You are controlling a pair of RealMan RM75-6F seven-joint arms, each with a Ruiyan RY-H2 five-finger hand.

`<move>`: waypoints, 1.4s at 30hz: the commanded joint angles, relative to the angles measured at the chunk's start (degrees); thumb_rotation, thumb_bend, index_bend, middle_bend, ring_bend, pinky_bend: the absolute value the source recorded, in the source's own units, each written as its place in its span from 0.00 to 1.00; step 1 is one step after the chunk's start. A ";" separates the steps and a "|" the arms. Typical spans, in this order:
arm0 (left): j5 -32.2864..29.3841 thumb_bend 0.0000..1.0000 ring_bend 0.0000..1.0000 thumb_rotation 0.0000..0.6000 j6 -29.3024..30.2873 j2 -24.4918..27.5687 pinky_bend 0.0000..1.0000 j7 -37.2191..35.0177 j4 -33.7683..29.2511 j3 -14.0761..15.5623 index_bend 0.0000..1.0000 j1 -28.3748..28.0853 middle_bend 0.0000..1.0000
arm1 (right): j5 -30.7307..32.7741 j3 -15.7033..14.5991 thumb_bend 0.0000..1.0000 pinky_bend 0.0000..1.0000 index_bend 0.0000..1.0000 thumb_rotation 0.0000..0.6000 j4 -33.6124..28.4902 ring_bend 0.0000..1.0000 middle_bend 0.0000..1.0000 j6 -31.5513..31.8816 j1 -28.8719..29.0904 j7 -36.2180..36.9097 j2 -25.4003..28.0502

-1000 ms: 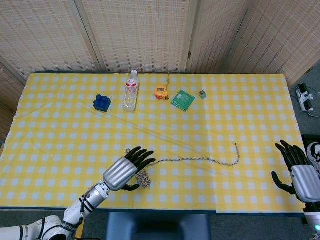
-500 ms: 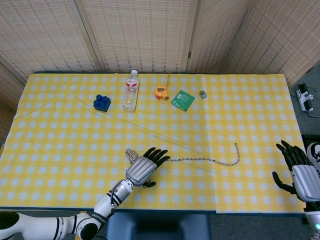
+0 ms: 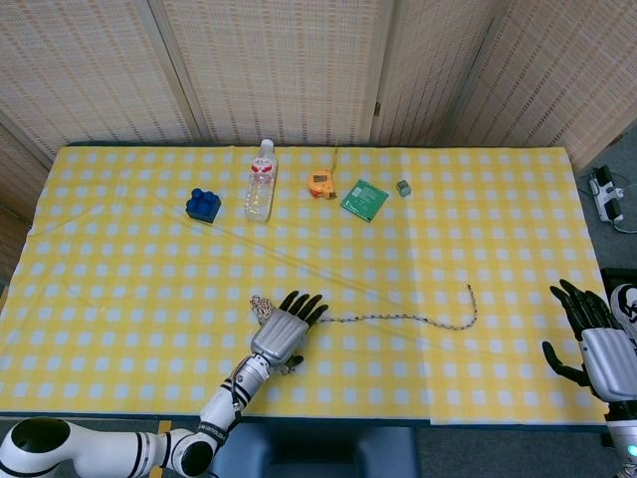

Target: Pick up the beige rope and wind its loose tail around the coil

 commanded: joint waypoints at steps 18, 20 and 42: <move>-7.64 0.22 0.00 1.00 7.07 9.58 0.00 3.12 -0.15 2.71 0.00 3.74 0.00 | -0.95 -0.17 0.45 0.00 0.04 1.00 -0.30 0.07 0.04 0.63 0.01 -0.20 -0.11; -7.84 0.22 0.00 1.00 6.62 9.94 0.00 1.04 0.48 2.25 0.02 4.07 0.00 | -1.07 -0.20 0.45 0.00 0.04 1.00 -0.41 0.07 0.04 0.68 0.02 -0.30 -0.08; -0.44 0.25 0.34 1.00 3.82 10.02 0.29 -13.76 1.14 2.86 0.42 6.20 0.34 | -0.80 -0.27 0.45 0.00 0.04 1.00 0.17 0.07 0.04 0.38 0.06 0.25 -0.35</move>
